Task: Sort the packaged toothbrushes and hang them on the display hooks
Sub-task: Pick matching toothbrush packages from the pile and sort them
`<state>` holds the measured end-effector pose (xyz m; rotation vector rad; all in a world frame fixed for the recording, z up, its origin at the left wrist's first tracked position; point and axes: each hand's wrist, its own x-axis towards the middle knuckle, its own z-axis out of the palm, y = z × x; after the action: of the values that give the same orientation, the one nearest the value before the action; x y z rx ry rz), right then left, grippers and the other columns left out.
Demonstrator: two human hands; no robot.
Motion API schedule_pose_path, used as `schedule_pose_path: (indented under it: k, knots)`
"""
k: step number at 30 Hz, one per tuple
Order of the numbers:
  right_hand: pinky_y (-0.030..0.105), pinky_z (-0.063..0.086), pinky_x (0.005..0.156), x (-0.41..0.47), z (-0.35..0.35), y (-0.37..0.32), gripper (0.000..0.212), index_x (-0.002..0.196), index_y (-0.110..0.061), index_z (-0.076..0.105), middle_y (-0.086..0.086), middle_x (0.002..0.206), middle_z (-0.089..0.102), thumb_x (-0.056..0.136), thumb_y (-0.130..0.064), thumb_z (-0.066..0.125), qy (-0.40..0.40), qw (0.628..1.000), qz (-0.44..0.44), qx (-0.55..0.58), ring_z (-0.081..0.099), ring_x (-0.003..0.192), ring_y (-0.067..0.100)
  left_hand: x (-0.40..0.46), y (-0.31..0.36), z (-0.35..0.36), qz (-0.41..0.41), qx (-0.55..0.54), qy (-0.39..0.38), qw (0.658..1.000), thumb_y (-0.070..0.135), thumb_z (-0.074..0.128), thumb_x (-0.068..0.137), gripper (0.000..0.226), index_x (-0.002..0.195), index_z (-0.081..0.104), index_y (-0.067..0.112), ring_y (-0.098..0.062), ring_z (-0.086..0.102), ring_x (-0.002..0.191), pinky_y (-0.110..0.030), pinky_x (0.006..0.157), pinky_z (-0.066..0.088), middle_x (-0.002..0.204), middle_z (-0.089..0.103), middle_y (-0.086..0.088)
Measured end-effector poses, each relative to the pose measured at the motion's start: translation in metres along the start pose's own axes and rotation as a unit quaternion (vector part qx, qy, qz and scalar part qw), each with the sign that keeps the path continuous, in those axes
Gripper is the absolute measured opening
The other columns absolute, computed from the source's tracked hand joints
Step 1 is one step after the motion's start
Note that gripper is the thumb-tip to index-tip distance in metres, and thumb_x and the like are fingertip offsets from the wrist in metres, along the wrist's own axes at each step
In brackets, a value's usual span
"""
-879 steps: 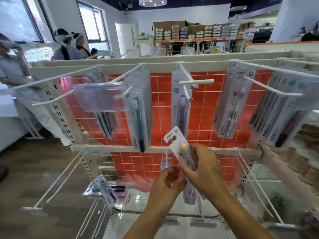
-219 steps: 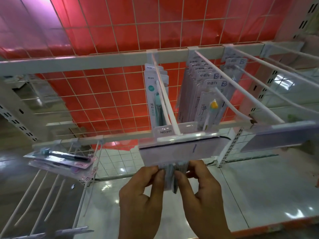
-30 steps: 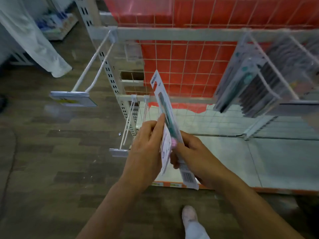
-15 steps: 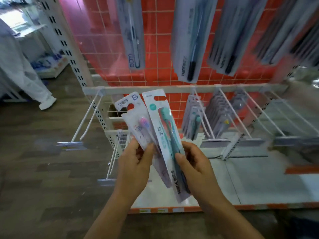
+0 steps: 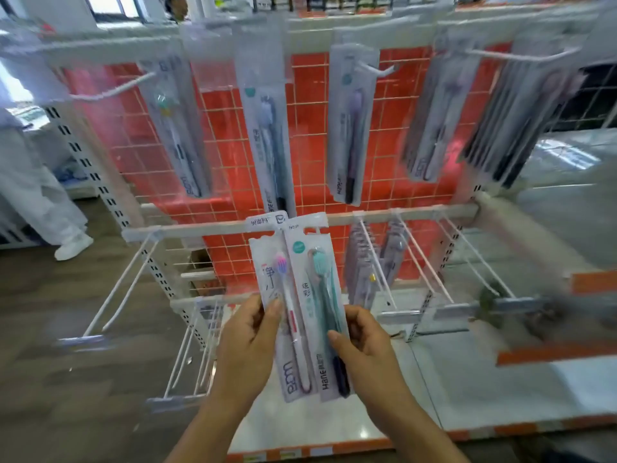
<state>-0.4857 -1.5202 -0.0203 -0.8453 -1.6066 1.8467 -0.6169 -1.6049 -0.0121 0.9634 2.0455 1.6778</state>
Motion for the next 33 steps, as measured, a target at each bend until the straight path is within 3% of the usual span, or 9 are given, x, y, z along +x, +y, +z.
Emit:
schedule_pose_path:
  k: [5, 11, 16, 21, 25, 29, 33]
  knots:
    - [0.018, 0.054, 0.072, 0.002, -0.028, -0.011, 0.021, 0.105, -0.015, 0.06, -0.008, 0.092, 0.073, 0.094, 0.001, 0.051, 0.001, 1.0, 0.004, 0.024, 0.068, 0.088, 0.006, -0.003, 0.02, 0.035, -0.056, -0.067, 0.002, 0.996, 0.03, 0.048, 0.096, 0.02, 0.099, 0.065, 0.02, -0.02, 0.07, 0.086, -0.046, 0.079, 0.057, 0.091, 0.073, 0.0]
    - [0.018, 0.054, 0.071, 0.002, -0.06, -0.023, 0.022, 0.104, -0.014, 0.062, -0.006, 0.092, 0.073, 0.092, 0.002, 0.053, 0.021, 0.999, -0.002, 0.026, 0.069, 0.088, 0.007, -0.006, 0.04, 0.071, -0.113, -0.132, -0.007, 0.985, 0.027, 0.05, 0.096, 0.022, 0.105, 0.064, 0.013, -0.024, 0.071, 0.088, -0.045, 0.08, 0.057, 0.094, 0.074, -0.006]
    - [0.02, 0.055, 0.07, 0.003, -0.081, -0.031, 0.021, 0.106, -0.013, 0.062, -0.004, 0.094, 0.074, 0.092, 0.001, 0.054, 0.024, 0.999, 0.002, 0.043, 0.07, 0.088, 0.009, -0.007, 0.051, 0.09, -0.091, -0.096, -0.024, 0.991, 0.01, 0.071, 0.083, 0.024, 0.104, 0.063, 0.015, -0.021, 0.073, 0.083, -0.041, 0.076, 0.06, 0.091, 0.074, -0.004]
    - [0.018, 0.055, 0.068, 0.002, -0.087, -0.039, 0.022, 0.104, -0.013, 0.063, -0.005, 0.09, 0.075, 0.091, 0.002, 0.055, 0.013, 0.998, 0.001, 0.058, 0.07, 0.085, 0.008, -0.01, 0.065, 0.099, -0.089, -0.108, 0.0, 0.99, 0.006, 0.071, 0.082, 0.026, 0.103, 0.061, 0.018, -0.016, 0.073, 0.078, -0.027, 0.066, 0.059, 0.085, 0.074, 0.003]
    - [0.017, 0.054, 0.066, 0.0, -0.087, -0.045, 0.02, 0.104, -0.014, 0.065, -0.005, 0.09, 0.075, 0.094, -0.002, 0.052, 0.005, 0.998, -0.01, 0.059, 0.07, 0.085, 0.007, -0.011, 0.069, 0.098, -0.084, -0.11, 0.015, 0.99, 0.005, 0.071, 0.081, 0.028, 0.103, 0.061, 0.019, -0.017, 0.073, 0.079, -0.031, 0.069, 0.06, 0.086, 0.074, 0.003]
    - [0.016, 0.053, 0.063, -0.002, -0.08, -0.049, 0.022, 0.101, -0.015, 0.067, -0.006, 0.087, 0.074, 0.097, -0.005, 0.047, 0.002, 0.999, -0.018, 0.048, 0.07, 0.08, 0.005, -0.014, 0.069, 0.091, -0.073, -0.113, 0.027, 0.991, 0.004, 0.071, 0.081, 0.025, 0.099, 0.062, 0.018, -0.016, 0.073, 0.076, -0.027, 0.065, 0.059, 0.082, 0.074, 0.003]
    - [0.016, 0.053, 0.063, -0.002, -0.064, -0.05, 0.022, 0.103, -0.014, 0.066, -0.004, 0.088, 0.074, 0.097, -0.006, 0.047, 0.001, 0.999, -0.016, 0.04, 0.07, 0.081, 0.006, -0.013, 0.066, 0.075, -0.082, -0.118, 0.029, 0.989, 0.01, 0.073, 0.08, 0.028, 0.103, 0.061, 0.018, -0.018, 0.073, 0.08, -0.039, 0.074, 0.061, 0.088, 0.074, -0.002]
